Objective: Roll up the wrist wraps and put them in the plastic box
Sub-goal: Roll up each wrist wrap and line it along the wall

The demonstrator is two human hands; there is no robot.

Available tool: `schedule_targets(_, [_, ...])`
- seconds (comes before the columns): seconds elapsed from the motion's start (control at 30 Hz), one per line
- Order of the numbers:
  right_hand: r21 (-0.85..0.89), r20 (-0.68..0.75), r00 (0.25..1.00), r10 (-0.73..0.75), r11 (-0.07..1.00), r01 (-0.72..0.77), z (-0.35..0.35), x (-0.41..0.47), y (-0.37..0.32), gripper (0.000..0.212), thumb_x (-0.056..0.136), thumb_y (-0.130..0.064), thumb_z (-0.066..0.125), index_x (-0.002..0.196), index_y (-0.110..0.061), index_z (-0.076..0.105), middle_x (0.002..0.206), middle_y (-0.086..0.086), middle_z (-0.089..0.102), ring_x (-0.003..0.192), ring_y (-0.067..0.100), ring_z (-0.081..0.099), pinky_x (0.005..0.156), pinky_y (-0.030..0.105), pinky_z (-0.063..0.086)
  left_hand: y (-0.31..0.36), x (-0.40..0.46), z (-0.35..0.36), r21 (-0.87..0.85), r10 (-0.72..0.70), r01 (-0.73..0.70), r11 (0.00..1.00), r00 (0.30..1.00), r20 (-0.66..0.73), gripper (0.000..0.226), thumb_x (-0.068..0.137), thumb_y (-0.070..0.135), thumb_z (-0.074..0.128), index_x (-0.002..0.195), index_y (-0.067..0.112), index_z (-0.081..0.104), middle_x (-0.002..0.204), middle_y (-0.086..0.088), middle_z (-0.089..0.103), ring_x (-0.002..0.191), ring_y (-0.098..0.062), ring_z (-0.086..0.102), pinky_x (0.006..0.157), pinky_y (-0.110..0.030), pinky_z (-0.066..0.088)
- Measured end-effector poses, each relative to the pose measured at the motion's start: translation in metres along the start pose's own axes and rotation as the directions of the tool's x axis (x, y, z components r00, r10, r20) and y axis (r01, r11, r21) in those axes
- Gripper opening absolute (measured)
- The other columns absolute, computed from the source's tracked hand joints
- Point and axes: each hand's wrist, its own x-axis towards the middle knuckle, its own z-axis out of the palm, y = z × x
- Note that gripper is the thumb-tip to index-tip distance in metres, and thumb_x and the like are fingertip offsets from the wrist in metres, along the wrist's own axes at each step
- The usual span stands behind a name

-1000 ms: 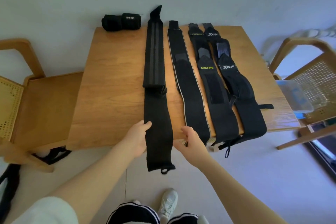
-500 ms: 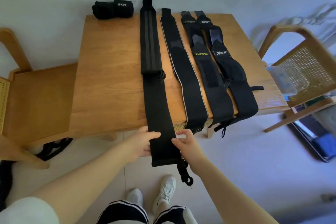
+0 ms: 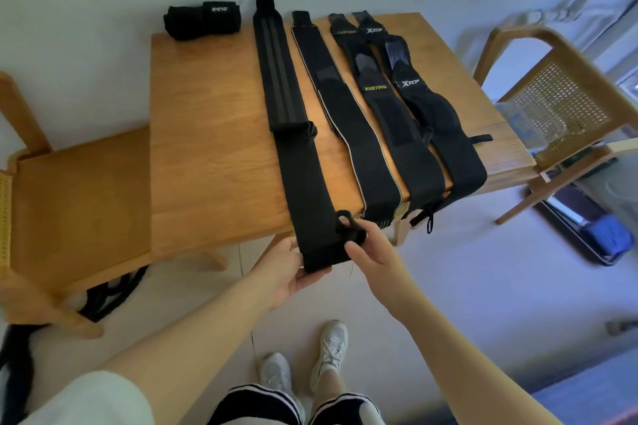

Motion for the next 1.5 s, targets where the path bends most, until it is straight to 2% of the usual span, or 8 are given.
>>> schedule_targets(0.17, [-0.217, -0.170, 0.980, 0.099, 0.967, -0.136, 0.009, 0.013, 0.002, 0.013, 0.093, -0.025, 0.057, 0.100, -0.014, 0.062, 0.087, 0.003, 0.056, 0.072, 0.010, 0.051, 0.057, 0.019, 0.037, -0.003, -0.007, -0.001, -0.170, -0.048, 0.055, 0.984, 0.998, 0.044, 0.027, 0.097, 0.013, 0.051, 0.123, 0.010, 0.052, 0.108, -0.020, 0.065, 0.087, -0.031, 0.069, 0.057, -0.031, 0.058])
schedule_targets(0.33, [-0.125, -0.082, 0.958, 0.274, 0.951, -0.282, 0.008, 0.016, -0.001, 0.016, 0.088, -0.016, 0.065, 0.102, -0.016, 0.057, 0.098, -0.001, 0.056, 0.079, 0.012, 0.060, 0.070, 0.025, 0.057, -0.009, -0.012, -0.005, -0.149, -0.004, 0.024, 0.989, 0.991, 0.136, 0.033, 0.091, 0.014, 0.060, 0.123, 0.009, 0.054, 0.111, -0.016, 0.064, 0.099, -0.030, 0.065, 0.075, -0.034, 0.057])
schedule_targets(0.47, [-0.298, -0.097, 0.985, 0.141, 0.940, -0.164, 0.014, 0.014, -0.002, 0.037, 0.087, -0.014, 0.067, 0.112, -0.025, 0.043, 0.106, -0.010, 0.046, 0.087, 0.015, 0.058, 0.062, 0.020, 0.054, -0.013, -0.015, -0.002, -0.167, 0.011, 0.007, 0.986, 0.994, 0.107, 0.032, 0.093, -0.006, 0.048, 0.122, 0.007, 0.053, 0.108, -0.014, 0.064, 0.095, -0.027, 0.064, 0.073, -0.032, 0.055])
schedule_targets(0.77, [-0.572, 0.172, 0.985, 0.028, 0.817, 0.077, -0.004, 0.009, -0.001, 0.052, 0.089, -0.027, 0.065, 0.135, -0.013, 0.048, 0.145, -0.003, 0.032, 0.126, 0.014, 0.039, 0.099, 0.023, 0.042, -0.011, -0.022, 0.002, -0.197, 0.045, -0.035, 0.980, 0.998, 0.044, 0.023, 0.095, -0.007, 0.042, 0.107, 0.008, 0.055, 0.096, -0.015, 0.065, 0.086, -0.026, 0.065, 0.065, -0.030, 0.054])
schedule_targets(0.9, [-0.559, 0.190, 0.979, 0.073, 0.828, 0.046, -0.006, 0.011, -0.004, 0.044, 0.091, -0.025, 0.062, 0.132, -0.011, 0.053, 0.133, -0.005, 0.040, 0.103, 0.012, 0.051, 0.074, 0.018, 0.052, -0.012, -0.022, -0.001, -0.189, 0.051, -0.041, 0.981, 0.998, 0.048, 0.022, 0.095, -0.005, 0.044, 0.113, 0.002, 0.055, 0.102, -0.019, 0.065, 0.090, -0.028, 0.066, 0.067, -0.030, 0.055])
schedule_targets(1.1, [-0.409, 0.015, 0.978, 0.209, 0.894, -0.184, 0.007, 0.018, -0.006, 0.021, 0.091, -0.029, 0.062, 0.102, -0.012, 0.062, 0.088, 0.004, 0.061, 0.080, 0.015, 0.059, 0.069, 0.025, 0.048, -0.014, -0.022, -0.003, -0.210, 0.057, -0.046, 0.977, 0.997, 0.046, 0.013, 0.096, 0.005, 0.048, 0.105, 0.000, 0.057, 0.101, -0.020, 0.066, 0.090, -0.028, 0.067, 0.062, -0.028, 0.059])
schedule_targets(1.37, [-0.114, -0.068, 0.881, 0.468, 0.874, -0.473, 0.014, 0.031, -0.004, 0.037, 0.085, -0.021, 0.069, 0.113, -0.007, 0.049, 0.089, 0.007, 0.063, 0.064, 0.012, 0.060, 0.056, 0.021, 0.051, -0.024, -0.015, 0.003, -0.046, 0.048, -0.049, 0.998, 0.999, -0.012, 0.013, 0.097, 0.002, 0.046, 0.099, 0.009, 0.056, 0.091, -0.009, 0.067, 0.084, -0.020, 0.066, 0.078, -0.031, 0.053])
schedule_targets(1.5, [-0.493, -0.029, 0.994, 0.103, 0.864, -0.104, 0.015, 0.029, 0.003, 0.033, 0.089, -0.025, 0.065, 0.115, -0.020, 0.045, 0.110, -0.001, 0.048, 0.094, 0.015, 0.055, 0.071, 0.021, 0.046, -0.025, -0.011, 0.004, -0.105, -0.003, -0.003, 0.994, 0.998, -0.057, 0.015, 0.097, 0.002, 0.044, 0.098, 0.012, 0.055, 0.089, -0.009, 0.067, 0.082, -0.020, 0.066, 0.078, -0.032, 0.051])
